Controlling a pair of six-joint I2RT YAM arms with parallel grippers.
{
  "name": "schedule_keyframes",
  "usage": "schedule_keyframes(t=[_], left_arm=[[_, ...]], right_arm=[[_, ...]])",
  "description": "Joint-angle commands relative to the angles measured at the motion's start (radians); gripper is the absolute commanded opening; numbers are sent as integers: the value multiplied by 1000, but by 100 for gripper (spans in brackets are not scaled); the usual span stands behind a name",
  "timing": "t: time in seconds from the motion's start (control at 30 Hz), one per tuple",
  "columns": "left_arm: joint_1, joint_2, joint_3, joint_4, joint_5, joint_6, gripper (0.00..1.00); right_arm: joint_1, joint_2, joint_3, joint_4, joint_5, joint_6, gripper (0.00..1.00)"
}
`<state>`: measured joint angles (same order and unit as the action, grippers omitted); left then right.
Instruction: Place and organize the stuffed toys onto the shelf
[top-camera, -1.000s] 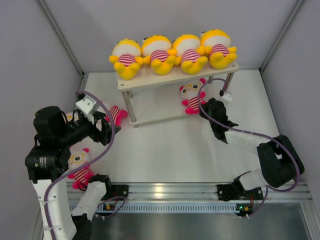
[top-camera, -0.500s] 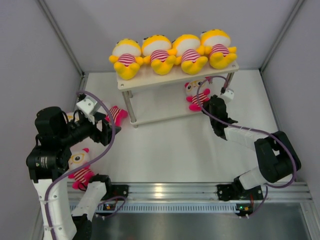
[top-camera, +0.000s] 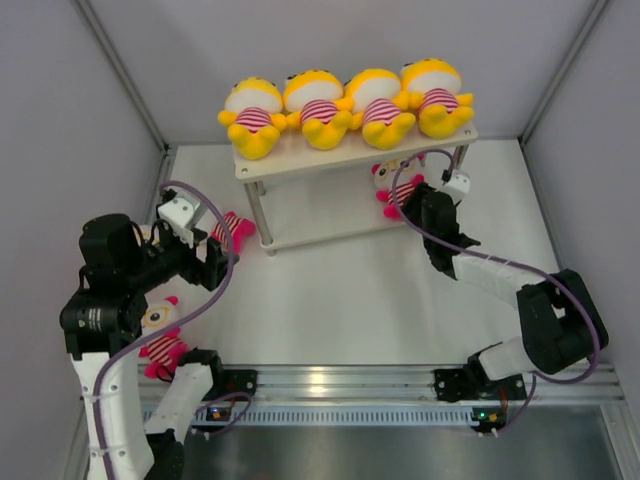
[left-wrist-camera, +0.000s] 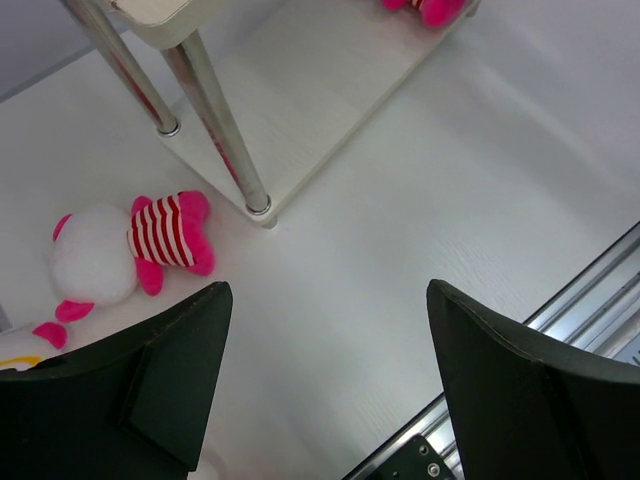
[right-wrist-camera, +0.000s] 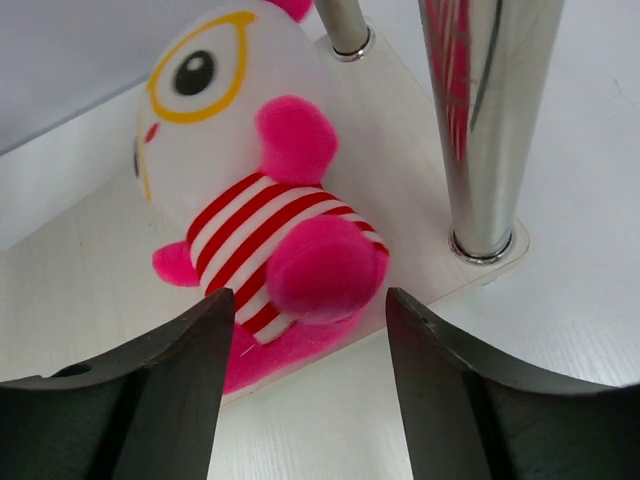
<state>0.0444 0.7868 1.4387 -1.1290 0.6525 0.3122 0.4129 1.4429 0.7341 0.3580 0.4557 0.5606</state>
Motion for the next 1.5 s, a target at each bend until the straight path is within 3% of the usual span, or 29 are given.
schedule_keyframes(t=[0.0, 0.07, 0.27, 0.63, 0.83, 1.0, 1.47], left_arm=[[0, -3, -34, 29, -135, 11, 85], [0, 8, -69, 28, -241, 14, 84], [0, 11, -184, 49, -359, 33, 84], [3, 74, -313, 224, -525, 5, 82], [34, 155, -337, 308, -544, -21, 78], [93, 287, -340, 434, -544, -50, 78], [95, 660, -322, 702, -686, -61, 79]], right_arm=[[-19, -94, 5, -14, 12, -57, 63], [-19, -125, 4, -25, 0, -70, 66], [-17, -180, 2, -59, -51, -120, 71], [-19, -206, 7, -62, -167, -143, 72], [-17, -269, -21, -62, -198, -152, 72], [-17, -314, -27, -70, -203, -174, 72], [-16, -404, -29, -83, -252, -222, 72]])
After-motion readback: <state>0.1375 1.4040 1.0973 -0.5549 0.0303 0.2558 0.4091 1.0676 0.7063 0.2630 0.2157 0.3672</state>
